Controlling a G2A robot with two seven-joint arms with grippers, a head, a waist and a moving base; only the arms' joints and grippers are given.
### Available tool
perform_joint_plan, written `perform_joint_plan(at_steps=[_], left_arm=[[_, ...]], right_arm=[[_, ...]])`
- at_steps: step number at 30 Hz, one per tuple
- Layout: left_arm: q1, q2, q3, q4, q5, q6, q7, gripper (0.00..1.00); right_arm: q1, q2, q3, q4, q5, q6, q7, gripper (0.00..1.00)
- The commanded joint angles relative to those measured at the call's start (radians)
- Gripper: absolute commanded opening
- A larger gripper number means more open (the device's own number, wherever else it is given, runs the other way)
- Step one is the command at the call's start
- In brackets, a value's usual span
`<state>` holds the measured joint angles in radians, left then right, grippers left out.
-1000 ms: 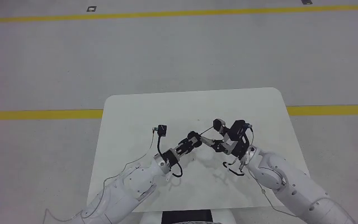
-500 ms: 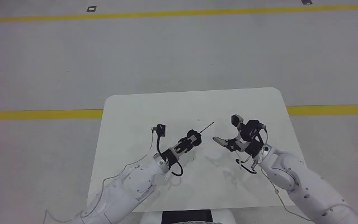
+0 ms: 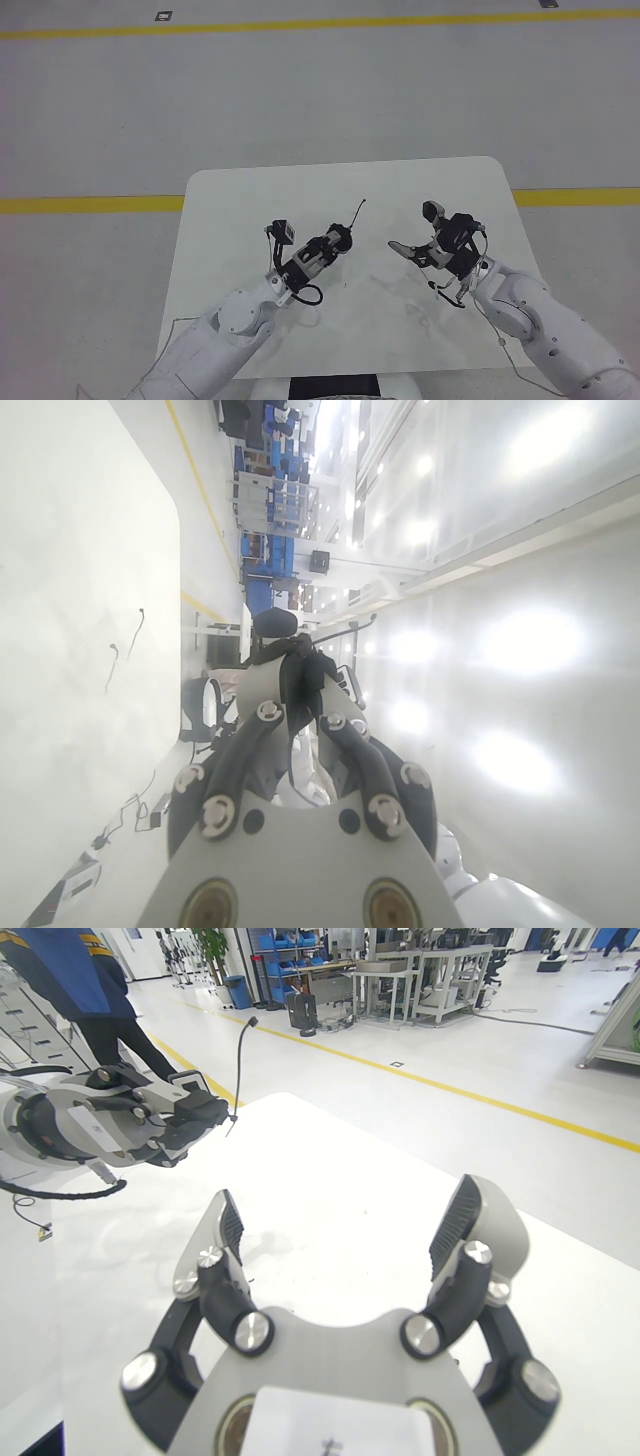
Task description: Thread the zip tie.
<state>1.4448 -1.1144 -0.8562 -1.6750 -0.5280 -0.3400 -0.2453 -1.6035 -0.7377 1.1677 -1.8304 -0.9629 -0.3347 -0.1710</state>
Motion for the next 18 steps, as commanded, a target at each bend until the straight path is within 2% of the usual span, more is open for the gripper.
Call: perform_joint_plan(at_steps=[1, 5, 7, 11, 18], left_arm=[[0.0, 0.0, 0.0, 0.0, -0.001, 0.0, 0.0, 0.0], [0.0, 0.0, 0.001, 0.0, -0.002, 0.002, 0.002, 0.0], [0.0, -0.002, -0.004, -0.006, -0.012, 0.017, 0.017, 0.0], [0.002, -0.006, -0.017, -0.03, -0.12, 0.008, -0.017, 0.0], [-0.004, -0.013, -0.035, -0.047, -0.249, 0.001, -0.091, 0.0]], right_arm=[[0.0, 0.0, 0.0, 0.0, 0.0, 0.0, 0.0, 1.0], [0.001, 0.0, 0.0, -0.002, -0.002, 0.001, 0.0, 1.0], [0.006, -0.004, -0.007, -0.014, -0.043, -0.005, -0.018, 1.0], [0.017, -0.011, -0.026, -0.014, -0.164, -0.005, -0.091, 1.0], [0.042, -0.035, -0.072, 0.03, -0.273, 0.02, -0.226, 1.0]])
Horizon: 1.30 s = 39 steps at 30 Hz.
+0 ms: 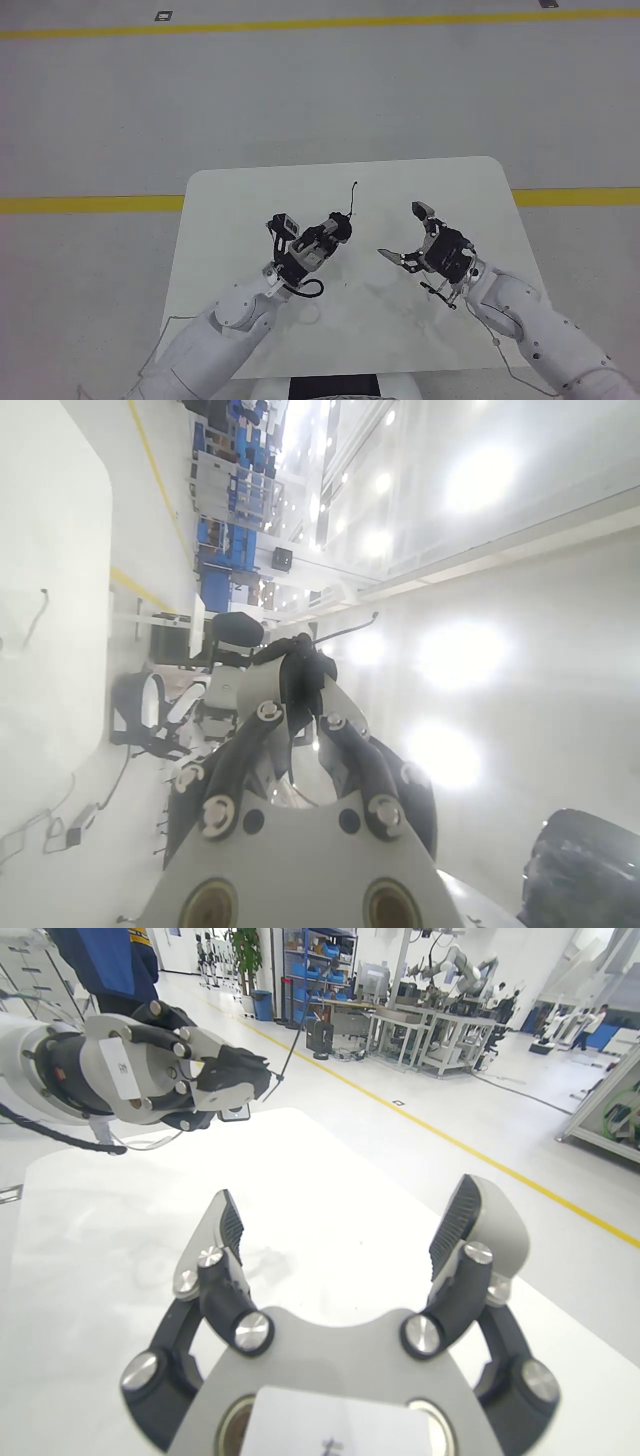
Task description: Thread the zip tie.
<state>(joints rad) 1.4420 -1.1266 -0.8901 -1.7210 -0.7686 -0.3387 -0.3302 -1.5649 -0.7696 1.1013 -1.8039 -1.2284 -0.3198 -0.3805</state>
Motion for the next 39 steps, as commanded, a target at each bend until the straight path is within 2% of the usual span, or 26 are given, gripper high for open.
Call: perform_joint_plan(at_steps=[1, 5, 9, 14, 25, 27, 29, 31, 39], left_arm=[[0.0, -0.002, -0.002, -0.005, -0.021, -0.001, -0.012, 0.0], [0.002, -0.006, -0.007, -0.024, -0.063, -0.001, -0.042, 0.0], [0.004, -0.011, -0.011, -0.04, -0.089, -0.001, -0.063, 0.0], [0.004, -0.017, -0.006, -0.056, -0.089, -0.001, -0.079, 0.0], [-0.002, -0.017, -0.007, -0.051, -0.073, 0.003, -0.089, 0.0], [-0.002, -0.017, -0.007, -0.051, -0.073, 0.003, -0.089, 0.0], [-0.002, -0.017, -0.007, -0.051, -0.073, 0.003, -0.089, 0.0], [-0.002, -0.017, -0.007, -0.051, -0.073, 0.003, -0.089, 0.0], [-0.002, -0.017, -0.007, -0.051, -0.073, 0.003, -0.089, 0.0]], right_arm=[[0.007, -0.007, -0.013, 0.006, -0.024, 0.013, -0.034, 1.0], [0.022, -0.026, -0.048, 0.017, -0.077, 0.078, -0.099, 1.0], [0.037, -0.043, -0.077, 0.027, -0.117, 0.121, -0.132, 1.0], [0.05, -0.058, -0.091, 0.015, -0.175, 0.178, -0.165, 1.0], [0.052, -0.06, -0.092, 0.017, -0.18, 0.172, -0.155, 1.0], [0.057, -0.07, -0.101, 0.024, -0.178, 0.203, -0.24, 1.0], [0.073, -0.081, -0.119, 0.062, -0.216, 0.235, -0.299, 1.0], [0.089, -0.093, -0.142, 0.084, -0.218, 0.241, -0.36, 1.0], [0.155, -0.147, -0.224, 0.195, -0.233, 0.326, -0.483, 1.0]])
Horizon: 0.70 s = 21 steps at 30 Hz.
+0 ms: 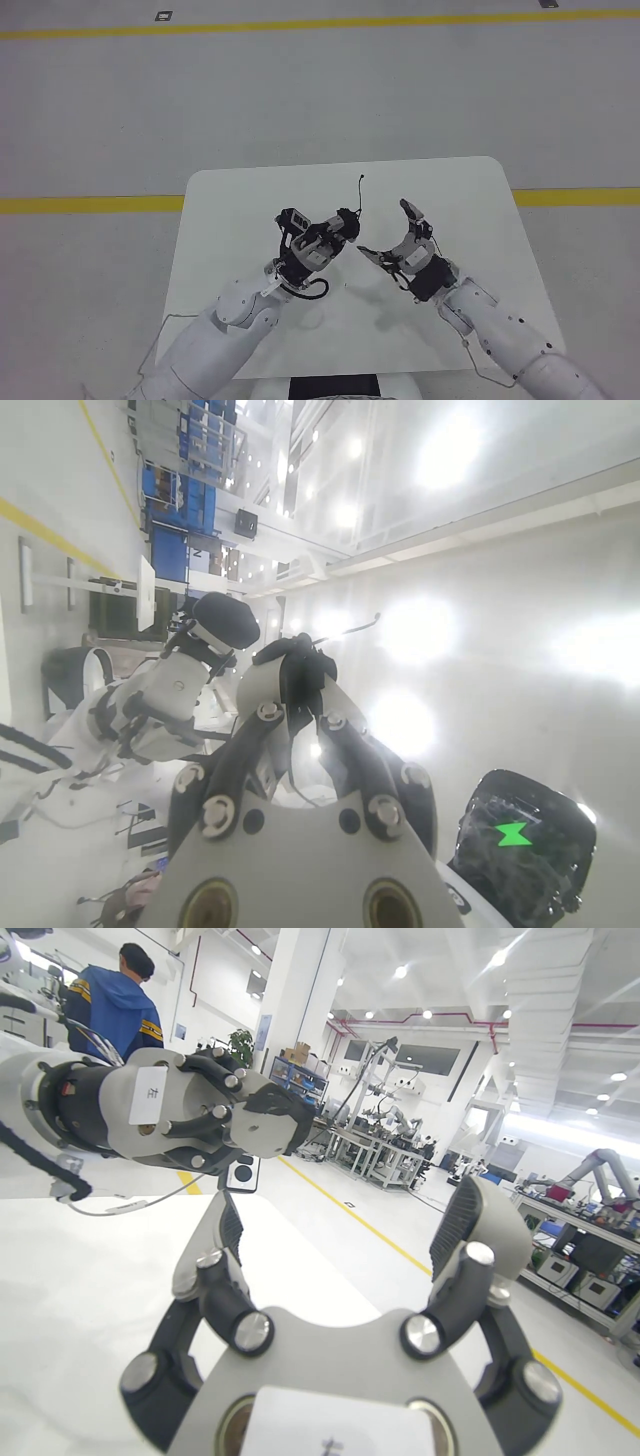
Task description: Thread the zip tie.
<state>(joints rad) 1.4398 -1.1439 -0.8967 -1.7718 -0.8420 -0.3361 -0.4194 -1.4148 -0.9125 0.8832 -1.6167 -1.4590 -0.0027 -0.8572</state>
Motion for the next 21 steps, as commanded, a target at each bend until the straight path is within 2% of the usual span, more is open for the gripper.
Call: perform_joint_plan(at_steps=[1, 2, 3, 5, 13, 21], left_arm=[[0.0, 0.0, 0.0, 0.0, 0.0, 0.0, 0.0, 0.0], [0.0, 0.0, 0.0, 0.0, 0.0, 0.0, 0.0, 0.0], [0.0, 0.0, 0.0, 0.0, 0.0, 0.0, 0.0, 0.0], [0.0, 0.0, 0.0, 0.0, 0.0, 0.0, 0.0, 0.0], [0.0, 0.0, 0.0, 0.0, 0.0, 0.0, 0.0, 0.0], [0.0, 0.0, 0.0, 0.0, 0.0, 0.0, 0.0, 0.0]], right_arm=[[0.013, -0.013, -0.019, 0.023, -0.005, 0.027, -0.019, 1.0], [0.021, -0.02, -0.028, 0.033, -0.002, 0.04, -0.029, 0.91], [0.028, -0.027, -0.037, 0.044, -0.003, 0.05, -0.036, 0.74], [0.045, -0.043, -0.058, 0.065, 0.0, 0.061, -0.056, 0.5], [0.081, -0.085, -0.097, 0.116, -0.007, 0.095, -0.092, 0.37], [0.084, -0.107, -0.091, 0.133, -0.021, 0.092, -0.109, 0.33]])
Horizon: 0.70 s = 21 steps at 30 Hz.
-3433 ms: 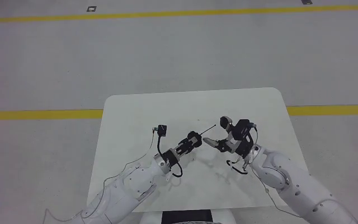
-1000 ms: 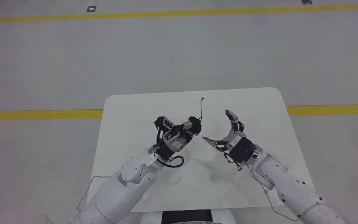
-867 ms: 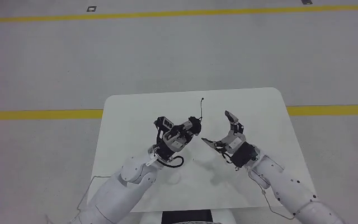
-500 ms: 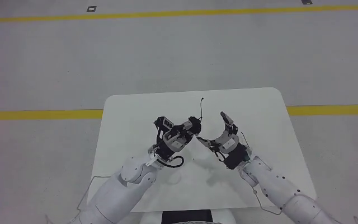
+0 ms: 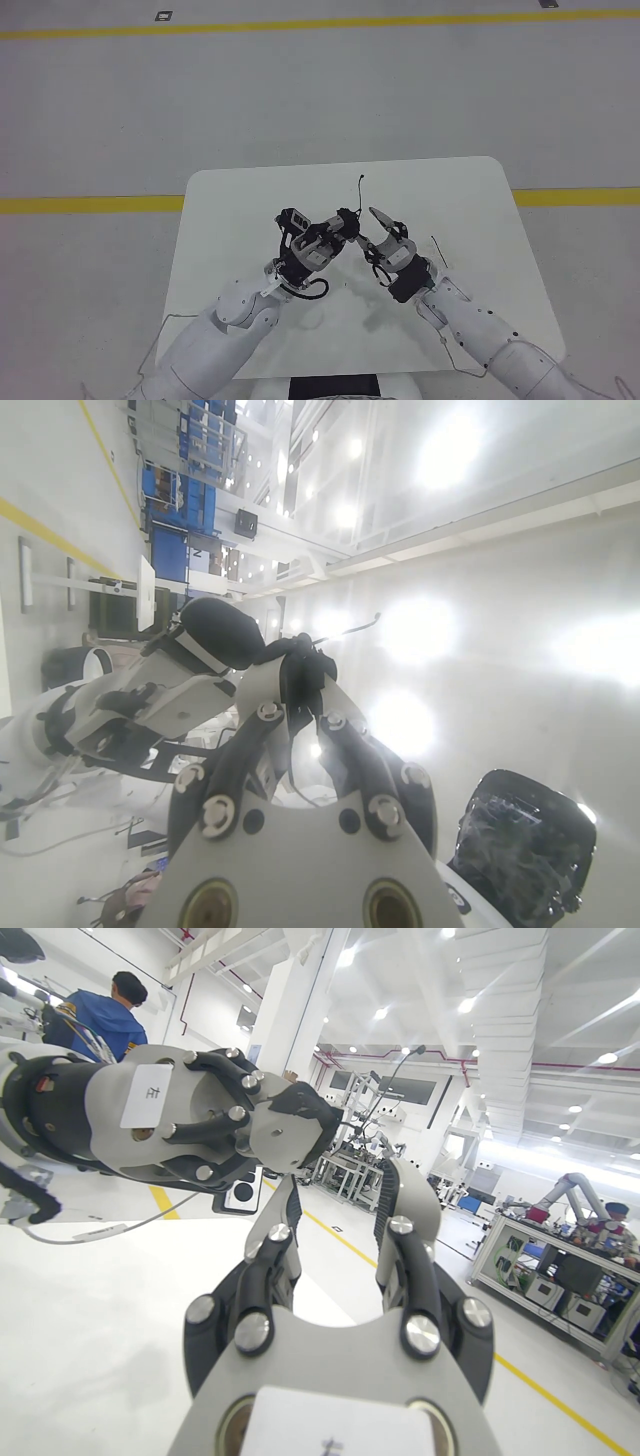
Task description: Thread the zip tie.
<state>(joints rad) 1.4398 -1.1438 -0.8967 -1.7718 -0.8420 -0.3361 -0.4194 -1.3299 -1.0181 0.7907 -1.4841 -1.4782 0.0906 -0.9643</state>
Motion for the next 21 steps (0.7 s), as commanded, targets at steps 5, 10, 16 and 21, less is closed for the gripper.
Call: perform_joint_plan(at_steps=[5, 10, 16, 21], left_arm=[[0.0, 0.0, 0.0, 0.0, 0.0, 0.0, 0.0, 0.0], [0.0, 0.0, 0.0, 0.0, 0.0, 0.0, 0.0, 0.0], [0.0, 0.0, 0.0, 0.0, 0.0, 0.0, 0.0, 0.0], [0.0, 0.0, 0.0, 0.0, 0.0, 0.0, 0.0, 0.0]], right_arm=[[-0.007, -0.011, 0.011, 0.002, -0.002, -0.008, -0.025, 0.31], [-0.013, -0.021, 0.021, -0.003, -0.011, -0.008, -0.044, 0.3], [-0.019, -0.031, 0.029, -0.005, -0.021, -0.016, -0.044, 0.28], [-0.02, -0.042, 0.039, 0.0, -0.024, -0.008, -0.04, 0.25]])
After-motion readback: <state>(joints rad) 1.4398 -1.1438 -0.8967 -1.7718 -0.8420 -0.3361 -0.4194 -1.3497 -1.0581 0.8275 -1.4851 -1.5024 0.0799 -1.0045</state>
